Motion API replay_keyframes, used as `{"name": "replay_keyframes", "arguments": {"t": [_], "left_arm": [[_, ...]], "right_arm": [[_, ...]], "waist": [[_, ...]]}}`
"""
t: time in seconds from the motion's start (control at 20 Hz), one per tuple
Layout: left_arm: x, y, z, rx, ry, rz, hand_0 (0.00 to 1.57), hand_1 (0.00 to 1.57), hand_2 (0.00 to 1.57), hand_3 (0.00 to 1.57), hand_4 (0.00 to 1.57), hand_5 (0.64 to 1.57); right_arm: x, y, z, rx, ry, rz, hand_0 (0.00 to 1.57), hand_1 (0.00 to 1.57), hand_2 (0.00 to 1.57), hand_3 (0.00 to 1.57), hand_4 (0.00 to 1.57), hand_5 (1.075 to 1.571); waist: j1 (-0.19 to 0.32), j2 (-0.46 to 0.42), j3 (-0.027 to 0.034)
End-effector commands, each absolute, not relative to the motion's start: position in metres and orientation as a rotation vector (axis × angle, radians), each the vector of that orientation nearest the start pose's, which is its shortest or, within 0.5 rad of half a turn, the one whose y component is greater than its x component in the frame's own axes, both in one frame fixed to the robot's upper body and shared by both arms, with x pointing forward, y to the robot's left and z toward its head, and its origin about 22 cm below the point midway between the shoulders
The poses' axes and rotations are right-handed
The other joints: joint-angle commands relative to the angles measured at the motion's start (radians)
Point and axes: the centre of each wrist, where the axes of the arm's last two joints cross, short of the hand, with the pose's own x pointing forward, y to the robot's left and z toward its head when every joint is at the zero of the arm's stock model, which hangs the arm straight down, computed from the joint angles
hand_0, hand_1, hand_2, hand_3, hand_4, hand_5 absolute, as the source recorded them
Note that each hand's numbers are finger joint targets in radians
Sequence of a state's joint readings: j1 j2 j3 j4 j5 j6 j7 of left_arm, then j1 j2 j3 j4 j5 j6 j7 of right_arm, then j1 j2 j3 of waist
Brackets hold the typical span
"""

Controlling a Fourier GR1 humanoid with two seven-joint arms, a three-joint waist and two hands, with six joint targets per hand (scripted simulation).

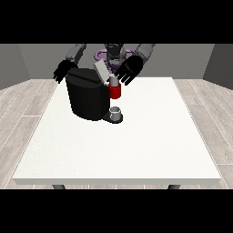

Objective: Insert the coffee pod into the coffee machine and close the lid

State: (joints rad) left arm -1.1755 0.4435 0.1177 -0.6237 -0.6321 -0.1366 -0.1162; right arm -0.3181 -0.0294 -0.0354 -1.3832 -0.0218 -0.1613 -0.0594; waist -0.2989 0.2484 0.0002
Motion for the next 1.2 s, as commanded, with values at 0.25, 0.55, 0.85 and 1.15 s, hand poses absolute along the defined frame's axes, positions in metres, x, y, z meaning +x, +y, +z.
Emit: {"name": "replay_keyframes", "arguments": {"t": [0.25, 0.55, 0.85, 1.15], "left_arm": [[0.463, 0.267, 0.233, 0.720, -1.671, -0.875, 1.16, 1.16, 1.24, 1.18, 0.51, 1.571], [0.464, 0.258, 0.243, 0.666, -1.648, -0.920, 1.24, 1.24, 1.28, 1.20, 0.49, 1.571], [0.464, 0.244, 0.203, 0.679, -1.637, -0.900, 1.20, 1.20, 1.24, 1.14, 0.47, 1.571], [0.465, 0.237, 0.209, 0.704, -1.647, -0.936, 1.13, 1.13, 1.17, 1.00, 0.46, 1.571]], "right_arm": [[0.308, -0.200, 0.034, -0.053, -1.726, -0.051, 0.00, 0.00, 0.00, 0.00, 0.46, 1.571], [0.317, -0.212, 0.033, -0.058, -1.708, -0.079, 0.00, 0.00, 0.00, 0.00, 0.43, 1.571], [0.310, -0.209, 0.026, -0.071, -1.731, -0.074, 0.00, 0.00, 0.00, 0.00, 0.43, 1.571], [0.318, -0.210, 0.033, -0.082, -1.714, -0.078, 0.00, 0.00, 0.00, 0.00, 0.38, 1.571]], "waist": [[-0.008, 0.008, -0.0002], [0.021, 0.007, 0.0000], [0.013, 0.004, -0.0002], [0.018, 0.013, -0.0002]]}}
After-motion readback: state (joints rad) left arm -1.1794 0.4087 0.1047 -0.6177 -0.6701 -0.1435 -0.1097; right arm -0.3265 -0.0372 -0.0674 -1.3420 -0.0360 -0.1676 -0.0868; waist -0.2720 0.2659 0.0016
